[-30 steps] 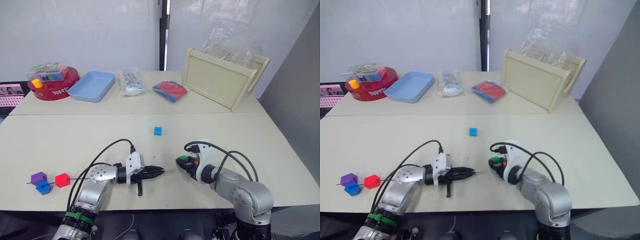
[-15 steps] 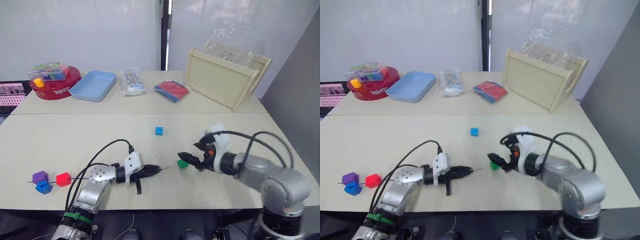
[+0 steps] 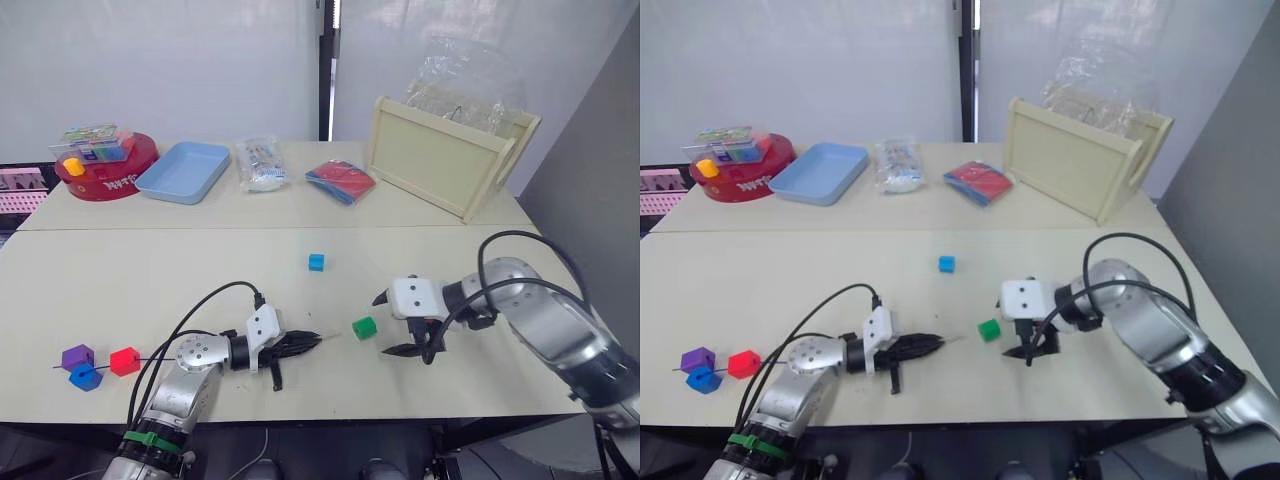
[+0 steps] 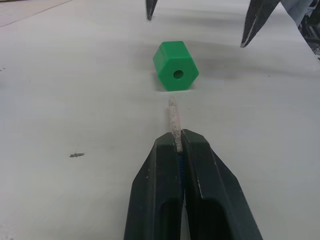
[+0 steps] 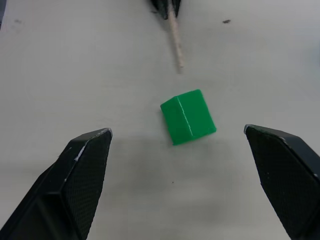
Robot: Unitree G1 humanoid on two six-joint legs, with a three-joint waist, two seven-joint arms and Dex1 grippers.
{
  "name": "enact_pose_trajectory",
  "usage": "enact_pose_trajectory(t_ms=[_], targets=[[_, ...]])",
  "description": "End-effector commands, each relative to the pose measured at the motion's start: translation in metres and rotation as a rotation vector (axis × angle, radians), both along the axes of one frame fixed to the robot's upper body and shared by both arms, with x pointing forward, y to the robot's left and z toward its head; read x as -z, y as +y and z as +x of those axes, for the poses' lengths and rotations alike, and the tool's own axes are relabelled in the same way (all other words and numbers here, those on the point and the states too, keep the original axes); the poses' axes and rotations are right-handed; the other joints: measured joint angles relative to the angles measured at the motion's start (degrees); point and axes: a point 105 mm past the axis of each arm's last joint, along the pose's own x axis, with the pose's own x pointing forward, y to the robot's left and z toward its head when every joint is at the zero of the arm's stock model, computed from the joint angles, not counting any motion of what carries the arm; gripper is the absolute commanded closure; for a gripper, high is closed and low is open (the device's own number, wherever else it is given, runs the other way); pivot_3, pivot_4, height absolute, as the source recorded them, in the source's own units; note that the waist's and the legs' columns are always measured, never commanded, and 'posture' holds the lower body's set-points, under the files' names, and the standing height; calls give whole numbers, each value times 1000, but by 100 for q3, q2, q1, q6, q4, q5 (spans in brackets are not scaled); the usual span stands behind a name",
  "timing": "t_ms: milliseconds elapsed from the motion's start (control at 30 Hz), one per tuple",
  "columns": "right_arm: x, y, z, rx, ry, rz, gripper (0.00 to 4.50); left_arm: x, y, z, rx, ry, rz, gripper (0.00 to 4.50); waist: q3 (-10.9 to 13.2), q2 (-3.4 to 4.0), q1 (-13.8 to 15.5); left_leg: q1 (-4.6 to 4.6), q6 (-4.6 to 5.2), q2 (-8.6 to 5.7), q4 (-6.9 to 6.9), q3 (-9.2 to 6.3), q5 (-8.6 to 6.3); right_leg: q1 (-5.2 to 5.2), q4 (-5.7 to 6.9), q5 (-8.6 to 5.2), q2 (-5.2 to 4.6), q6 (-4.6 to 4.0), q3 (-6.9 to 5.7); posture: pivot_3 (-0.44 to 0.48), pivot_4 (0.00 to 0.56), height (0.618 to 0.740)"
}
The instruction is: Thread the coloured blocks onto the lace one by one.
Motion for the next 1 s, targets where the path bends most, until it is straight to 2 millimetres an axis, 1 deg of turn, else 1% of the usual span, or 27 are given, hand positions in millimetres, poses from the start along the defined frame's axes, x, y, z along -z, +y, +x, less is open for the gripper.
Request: enact_pose_trajectory(t_ms=[33,100,133,233,333,400,433,600,700,867,1000], targets=[[-3,2,10,-71,-45,-43,21,-8,-3,-5,12,-25,-29,4500,0,0,10,-1,-1,0,0,0,1,0,-1,0,0,0,-1,0,150,740],[0,3,16,-89,-48,-58,21,-8,-4,-6,16,-20,-35,4500,0,0,18,-2,-1,-1,1,1,1,0,-3,0,-2,0,-1,0,150,740],[2,5,19,-92,-45,-58,260,-9,-4,-7,16,-20,-37,4500,0,0,23,-2,-2,-1,1,0,1,1,-5,0,-2,0,-1,0,150,740],[11,7,22,-96,-8,-63,1182,-10,-4,-9,18,-22,-43,4500,0,0,33,-1,-2,0,1,0,2,0,-4,0,-2,0,-1,0,150,740],[14,10,15,-87,79,-31,2217,-10,-5,-12,34,4,-57,4500,0,0,50,-2,-3,-1,1,0,2,0,-4,0,-3,0,-1,0,150,740],[16,12,12,-73,105,-18,2929,-11,-6,-14,50,26,-67,4500,0,0,52,-2,-3,-1,1,0,2,0,-4,0,-3,-1,0,0,150,740],[16,12,11,-59,114,-11,3197,-12,-7,-15,53,30,-69,4500,0,0,55,-2,-3,-1,2,0,2,0,-4,0,-3,-1,0,0,150,740],[14,14,5,67,192,57,3245,-13,-7,-16,68,37,-67,4500,0,0,73,-2,-3,-1,2,0,2,1,-4,0,-2,-1,0,0,150,740],[16,13,2,110,195,58,3245,-13,-7,-15,71,32,-63,4500,0,0,94,-2,-3,-1,3,0,2,1,-4,0,-2,-1,0,0,150,740],[27,11,-4,137,183,21,3245,-11,-7,-14,90,32,-43,4500,0,0,115,-2,-3,-1,5,0,2,1,-4,0,-2,-1,0,0,150,740],[26,20,-9,146,198,49,3245,-10,-8,-12,90,34,-31,4500,0,0,109,-2,-3,-1,5,0,2,2,-4,0,-1,-1,0,0,150,740]])
